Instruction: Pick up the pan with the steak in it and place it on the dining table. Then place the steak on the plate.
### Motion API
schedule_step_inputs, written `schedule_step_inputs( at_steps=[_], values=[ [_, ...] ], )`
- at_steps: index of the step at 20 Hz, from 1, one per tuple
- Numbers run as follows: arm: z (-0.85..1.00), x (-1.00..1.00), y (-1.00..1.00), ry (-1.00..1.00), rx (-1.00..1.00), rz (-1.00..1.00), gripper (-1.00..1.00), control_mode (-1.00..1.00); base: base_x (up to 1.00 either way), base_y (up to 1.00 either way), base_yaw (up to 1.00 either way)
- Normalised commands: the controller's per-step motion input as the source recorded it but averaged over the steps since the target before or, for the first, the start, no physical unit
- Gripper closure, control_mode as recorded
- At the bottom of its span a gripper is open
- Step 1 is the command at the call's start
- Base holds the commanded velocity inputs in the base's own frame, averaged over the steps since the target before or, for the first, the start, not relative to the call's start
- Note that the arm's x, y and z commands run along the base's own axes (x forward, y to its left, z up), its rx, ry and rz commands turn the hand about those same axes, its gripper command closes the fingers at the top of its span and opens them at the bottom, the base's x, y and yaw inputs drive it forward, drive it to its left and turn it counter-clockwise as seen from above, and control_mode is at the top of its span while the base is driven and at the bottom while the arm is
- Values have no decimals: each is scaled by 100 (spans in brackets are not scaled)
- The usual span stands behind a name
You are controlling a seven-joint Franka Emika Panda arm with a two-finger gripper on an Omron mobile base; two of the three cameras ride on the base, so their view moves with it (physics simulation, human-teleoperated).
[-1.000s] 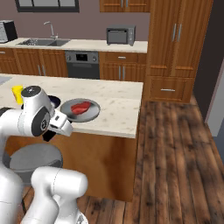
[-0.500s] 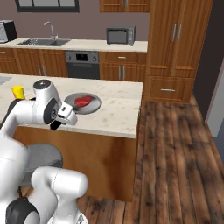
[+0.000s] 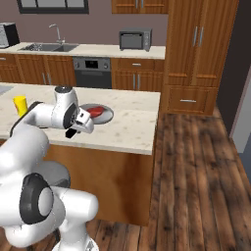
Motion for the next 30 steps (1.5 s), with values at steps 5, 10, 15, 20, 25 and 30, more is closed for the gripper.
schedule_step_inputs(
  at_steps=[5, 10, 15, 20, 25, 30],
  values=[
    [-11, 20, 12, -1, -3, 0, 100, -100, 0, 0, 0],
    [-6, 12, 1, 0, 0, 0, 100, -100, 0, 0, 0],
    [-23, 28, 3, 0, 0, 0, 100, -100, 0, 0, 0],
    [-30, 16, 8, 0, 0, 0, 100, -100, 0, 0, 0],
    [-24, 3, 23, 0, 0, 0, 100, -100, 0, 0, 0],
    [-12, -1, 23, 0, 0, 0, 100, -100, 0, 0, 0]
  ],
)
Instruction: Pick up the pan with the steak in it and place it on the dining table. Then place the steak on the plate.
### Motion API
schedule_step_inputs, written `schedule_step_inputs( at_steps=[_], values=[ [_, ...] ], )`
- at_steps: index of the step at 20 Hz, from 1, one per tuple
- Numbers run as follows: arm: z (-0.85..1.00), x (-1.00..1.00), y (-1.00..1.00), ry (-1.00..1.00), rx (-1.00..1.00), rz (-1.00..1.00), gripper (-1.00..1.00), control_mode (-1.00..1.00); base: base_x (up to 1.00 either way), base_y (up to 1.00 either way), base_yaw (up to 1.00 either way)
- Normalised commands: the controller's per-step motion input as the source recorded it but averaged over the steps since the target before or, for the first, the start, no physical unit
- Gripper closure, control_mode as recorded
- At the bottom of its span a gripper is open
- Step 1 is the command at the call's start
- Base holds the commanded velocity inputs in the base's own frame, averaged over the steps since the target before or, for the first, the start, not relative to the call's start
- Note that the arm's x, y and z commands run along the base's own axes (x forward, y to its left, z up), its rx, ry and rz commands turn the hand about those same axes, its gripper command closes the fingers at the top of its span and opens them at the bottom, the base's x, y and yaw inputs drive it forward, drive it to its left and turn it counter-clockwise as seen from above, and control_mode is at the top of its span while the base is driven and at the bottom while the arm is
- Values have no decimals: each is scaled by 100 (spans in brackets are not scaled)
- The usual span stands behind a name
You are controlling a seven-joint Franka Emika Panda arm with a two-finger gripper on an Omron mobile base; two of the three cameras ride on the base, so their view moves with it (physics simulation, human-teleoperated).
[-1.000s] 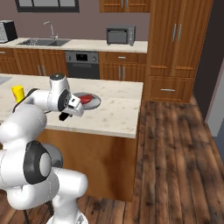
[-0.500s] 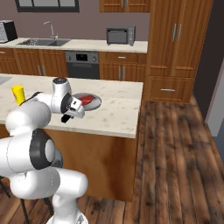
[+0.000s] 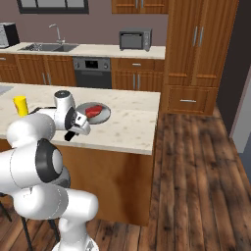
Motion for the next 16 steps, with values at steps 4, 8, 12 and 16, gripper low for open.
schedule_step_inputs(
  at_steps=[4, 8, 12, 16],
  values=[
    [0, 0, 2, 0, 0, 0, 100, -100, 0, 0, 0],
    [0, 0, 1, 0, 0, 0, -100, -100, 0, 0, 0],
    [0, 0, 4, 0, 0, 0, -100, -100, 0, 0, 0],
    [0, 1, 1, -1, 0, -1, -100, -100, 0, 0, 0]
  ],
)
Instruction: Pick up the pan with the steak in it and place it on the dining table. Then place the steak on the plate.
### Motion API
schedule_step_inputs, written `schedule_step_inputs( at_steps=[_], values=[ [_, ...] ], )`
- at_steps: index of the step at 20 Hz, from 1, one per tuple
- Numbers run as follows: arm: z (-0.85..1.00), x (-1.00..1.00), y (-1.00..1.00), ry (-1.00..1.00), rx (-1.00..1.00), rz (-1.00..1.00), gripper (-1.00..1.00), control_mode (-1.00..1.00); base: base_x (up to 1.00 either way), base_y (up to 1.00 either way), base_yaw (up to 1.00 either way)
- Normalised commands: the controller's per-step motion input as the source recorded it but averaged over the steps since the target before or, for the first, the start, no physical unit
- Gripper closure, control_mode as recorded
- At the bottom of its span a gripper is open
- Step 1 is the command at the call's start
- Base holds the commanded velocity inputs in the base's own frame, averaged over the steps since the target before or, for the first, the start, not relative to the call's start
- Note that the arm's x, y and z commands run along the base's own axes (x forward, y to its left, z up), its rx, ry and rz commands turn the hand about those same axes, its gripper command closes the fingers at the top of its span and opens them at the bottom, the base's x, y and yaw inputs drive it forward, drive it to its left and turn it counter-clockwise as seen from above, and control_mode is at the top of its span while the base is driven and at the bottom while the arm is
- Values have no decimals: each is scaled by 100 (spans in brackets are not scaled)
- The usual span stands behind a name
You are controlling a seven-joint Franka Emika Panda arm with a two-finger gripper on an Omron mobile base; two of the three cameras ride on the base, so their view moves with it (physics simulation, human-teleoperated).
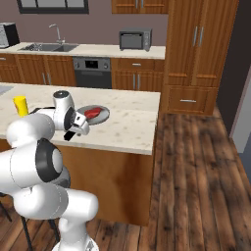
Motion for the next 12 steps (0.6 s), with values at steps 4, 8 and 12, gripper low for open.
schedule_step_inputs(
  at_steps=[4, 8, 12],
  values=[
    [1, 7, 4, -1, 0, -3, -100, -100, 0, 0, 0],
    [22, 1, -1, -2, 2, -6, -100, -100, 0, 0, 0],
    [45, -20, -14, -9, 5, -7, -100, -100, 0, 0, 0]
  ],
)
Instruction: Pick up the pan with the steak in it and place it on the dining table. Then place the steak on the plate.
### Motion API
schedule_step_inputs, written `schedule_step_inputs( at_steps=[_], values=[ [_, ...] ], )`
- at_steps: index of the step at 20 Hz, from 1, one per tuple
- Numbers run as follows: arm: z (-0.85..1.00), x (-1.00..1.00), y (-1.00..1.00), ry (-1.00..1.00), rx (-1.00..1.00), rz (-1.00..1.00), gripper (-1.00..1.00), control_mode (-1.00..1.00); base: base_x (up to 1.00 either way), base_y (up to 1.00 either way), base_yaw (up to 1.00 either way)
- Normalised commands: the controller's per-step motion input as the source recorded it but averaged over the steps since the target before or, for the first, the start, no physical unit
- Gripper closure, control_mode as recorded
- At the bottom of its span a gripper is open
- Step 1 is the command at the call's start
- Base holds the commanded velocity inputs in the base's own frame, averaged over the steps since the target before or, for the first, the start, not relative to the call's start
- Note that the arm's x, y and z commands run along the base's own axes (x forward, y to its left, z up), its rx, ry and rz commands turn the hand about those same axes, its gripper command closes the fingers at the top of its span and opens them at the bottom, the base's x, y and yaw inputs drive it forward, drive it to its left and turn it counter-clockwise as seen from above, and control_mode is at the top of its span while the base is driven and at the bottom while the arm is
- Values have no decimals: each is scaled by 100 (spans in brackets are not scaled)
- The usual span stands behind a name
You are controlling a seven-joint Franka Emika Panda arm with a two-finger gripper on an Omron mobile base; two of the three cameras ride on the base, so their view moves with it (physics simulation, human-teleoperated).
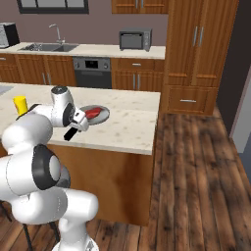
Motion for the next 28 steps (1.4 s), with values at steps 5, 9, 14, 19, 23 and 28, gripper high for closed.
schedule_step_inputs(
  at_steps=[5, 9, 14, 19, 23, 28],
  values=[
    [45, -19, -16, -10, 6, -7, -100, -100, 0, 0, 0],
    [27, 56, 0, -2, 3, -5, -100, -100, 0, 0, 0],
    [17, 84, 1, 0, 3, -2, -100, -100, 0, 0, 0],
    [20, 81, 0, 5, 4, -1, -100, -100, 0, 0, 0],
    [5, 74, 0, 8, 0, -6, -100, -100, 0, 0, 0],
    [-8, 39, -14, 13, -6, -5, -100, -100, 0, 0, 0]
  ],
)
